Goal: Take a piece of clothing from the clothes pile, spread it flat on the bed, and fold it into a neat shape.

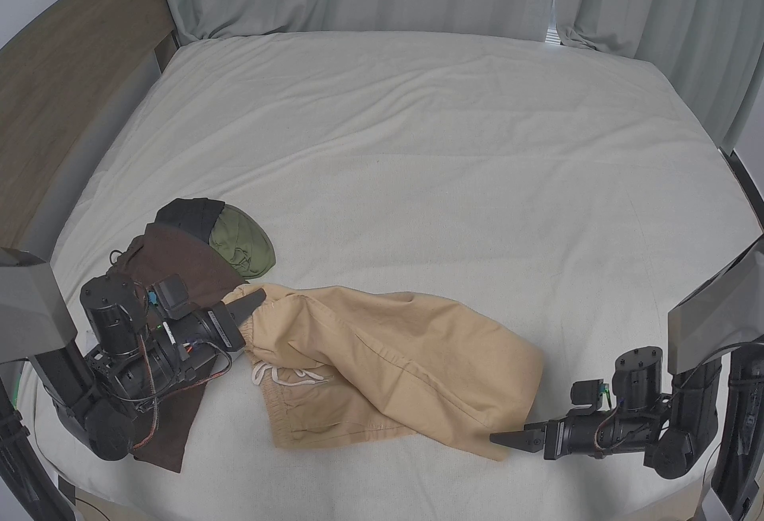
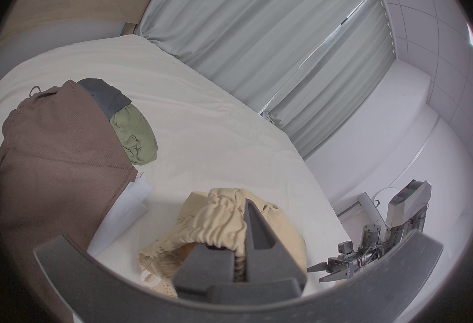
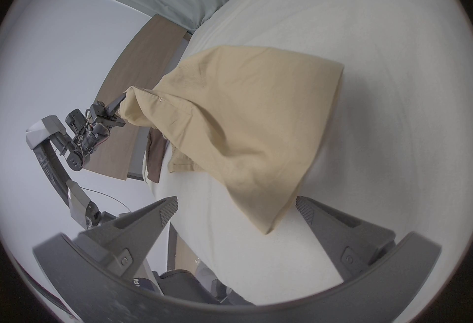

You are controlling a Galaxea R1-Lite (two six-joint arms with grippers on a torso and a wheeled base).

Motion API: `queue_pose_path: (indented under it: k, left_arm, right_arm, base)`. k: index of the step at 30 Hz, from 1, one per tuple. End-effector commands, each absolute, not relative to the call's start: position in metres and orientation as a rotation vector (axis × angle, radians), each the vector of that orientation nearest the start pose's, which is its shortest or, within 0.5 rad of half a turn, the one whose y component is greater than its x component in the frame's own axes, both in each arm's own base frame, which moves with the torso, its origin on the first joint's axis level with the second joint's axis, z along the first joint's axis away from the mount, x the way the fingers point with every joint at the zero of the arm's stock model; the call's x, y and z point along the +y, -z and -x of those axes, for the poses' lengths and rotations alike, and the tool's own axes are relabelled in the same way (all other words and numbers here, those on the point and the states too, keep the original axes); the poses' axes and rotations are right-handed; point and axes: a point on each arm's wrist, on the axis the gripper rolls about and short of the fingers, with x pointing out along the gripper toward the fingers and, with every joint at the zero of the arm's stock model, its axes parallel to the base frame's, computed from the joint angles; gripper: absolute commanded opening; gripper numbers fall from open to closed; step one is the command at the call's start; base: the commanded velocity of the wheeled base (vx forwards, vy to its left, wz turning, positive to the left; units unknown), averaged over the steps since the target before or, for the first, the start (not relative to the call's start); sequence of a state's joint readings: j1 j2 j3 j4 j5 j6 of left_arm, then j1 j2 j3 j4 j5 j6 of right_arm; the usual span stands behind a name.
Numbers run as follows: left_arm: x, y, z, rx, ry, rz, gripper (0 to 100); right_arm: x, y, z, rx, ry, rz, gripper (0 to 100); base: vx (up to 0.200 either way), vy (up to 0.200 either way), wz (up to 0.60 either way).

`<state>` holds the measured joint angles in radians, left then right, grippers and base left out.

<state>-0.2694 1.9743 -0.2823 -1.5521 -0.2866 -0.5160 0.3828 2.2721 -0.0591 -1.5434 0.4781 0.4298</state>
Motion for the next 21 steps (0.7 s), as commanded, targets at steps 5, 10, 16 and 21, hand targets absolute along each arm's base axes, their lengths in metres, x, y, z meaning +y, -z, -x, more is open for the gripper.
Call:
queue_pose_path:
  k: [5, 10, 16, 21]
  left_arm:
    - [-0.077, -0.079, -0.262, 0.278, 0.498, 0.506, 0]
    - [-0.075, -0.079, -0.263, 0.276, 0.491, 0.507, 0]
    - [-0.075, -0.079, -0.263, 0.275, 0.491, 0.507, 0]
    - [-0.075, -0.079, -0.263, 0.278, 0.492, 0.507, 0]
  right_arm:
    - [0.111, 0.019, -0.211, 0.872, -0.698, -0.468, 100]
    - [0.112, 0.024, -0.212, 0.886, -0.697, -0.467, 100]
    - [0.114, 0.024, -0.213, 0.883, -0.703, -0.47, 100]
    - [0.115, 0.021, -0.213, 0.874, -0.712, -0.469, 0]
  base:
    - [0.0, 0.0, 0.0]
    - [0.0, 0.0, 0.0]
    - [0.0, 0.0, 0.0]
    - [0.0, 0.0, 0.0]
